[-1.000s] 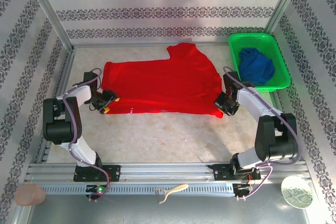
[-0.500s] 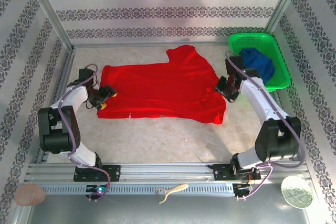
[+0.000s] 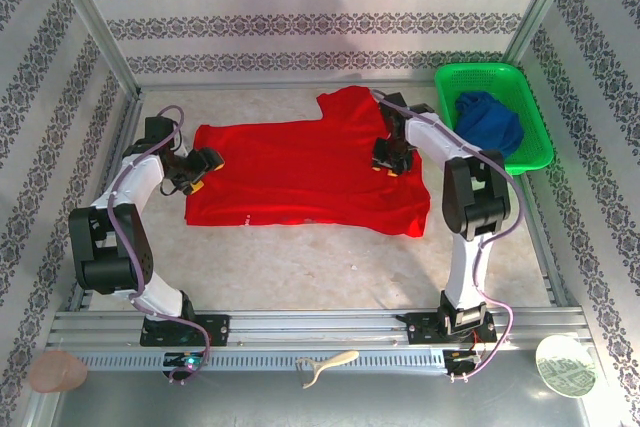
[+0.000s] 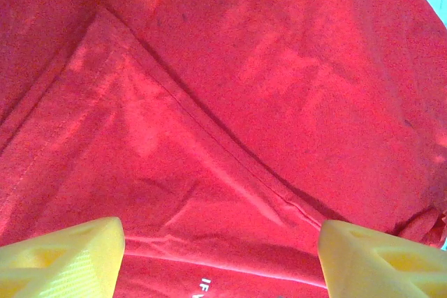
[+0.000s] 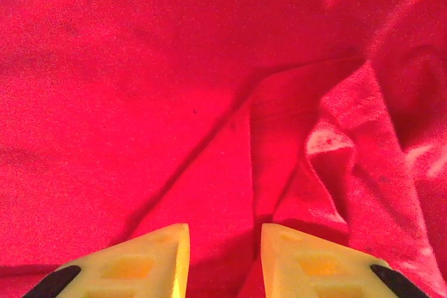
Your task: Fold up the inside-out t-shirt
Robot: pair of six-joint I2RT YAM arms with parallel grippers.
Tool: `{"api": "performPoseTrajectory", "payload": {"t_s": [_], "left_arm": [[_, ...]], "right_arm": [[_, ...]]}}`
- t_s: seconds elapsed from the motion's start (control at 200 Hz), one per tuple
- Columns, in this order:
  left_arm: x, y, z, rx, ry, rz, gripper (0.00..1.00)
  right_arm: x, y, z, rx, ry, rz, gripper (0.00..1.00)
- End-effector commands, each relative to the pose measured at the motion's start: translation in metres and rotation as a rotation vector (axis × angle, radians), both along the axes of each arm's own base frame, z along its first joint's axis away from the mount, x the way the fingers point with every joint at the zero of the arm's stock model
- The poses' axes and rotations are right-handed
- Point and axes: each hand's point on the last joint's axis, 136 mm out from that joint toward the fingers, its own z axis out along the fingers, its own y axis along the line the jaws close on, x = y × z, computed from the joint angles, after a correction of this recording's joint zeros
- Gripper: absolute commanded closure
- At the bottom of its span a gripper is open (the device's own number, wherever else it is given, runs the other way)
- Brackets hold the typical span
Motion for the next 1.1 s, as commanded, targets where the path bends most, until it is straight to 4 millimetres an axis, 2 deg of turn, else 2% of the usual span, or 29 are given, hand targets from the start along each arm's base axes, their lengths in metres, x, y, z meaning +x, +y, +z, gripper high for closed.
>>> {"api": "performPoseTrajectory", "payload": {"t_s": [0.0,0.53,0.67,0.759,0.799,0.914,1.094], "left_arm": [[-0.001,-0.007,-0.003,-0.013,0.001,-0.044,0.26],[0.010,-0.008,-0.002,-0.028,0.012,-0.055,0.25],[0.009,-0.008,-0.003,-0.029,0.016,-0.052,0.25],[0.009,-0.007,-0.004,-0.024,0.016,-0.054,0.25],[0.010,-0.007,-0.004,-0.024,0.016,-0.054,0.25],[0.011,-0.007,-0.005,-0.023,0.018,-0.053,0.25],[0.015,-0.008,-0.003,-0.029,0.013,-0.056,0.25]], "right_arm": [[0.004,-0.004,0.003,-0.055,-0.002,0.012,0.67],[0.007,-0.009,-0.026,-0.077,0.072,0.000,0.63],[0.007,-0.008,-0.031,-0.062,0.079,0.000,0.72],[0.008,-0.005,-0.031,-0.041,0.076,0.002,0.91],[0.009,-0.004,-0.030,-0.033,0.069,0.004,1.00],[0.012,0.001,-0.016,-0.003,0.035,0.011,1.00],[0.024,0.016,0.027,0.055,-0.070,0.026,1.00]]}}
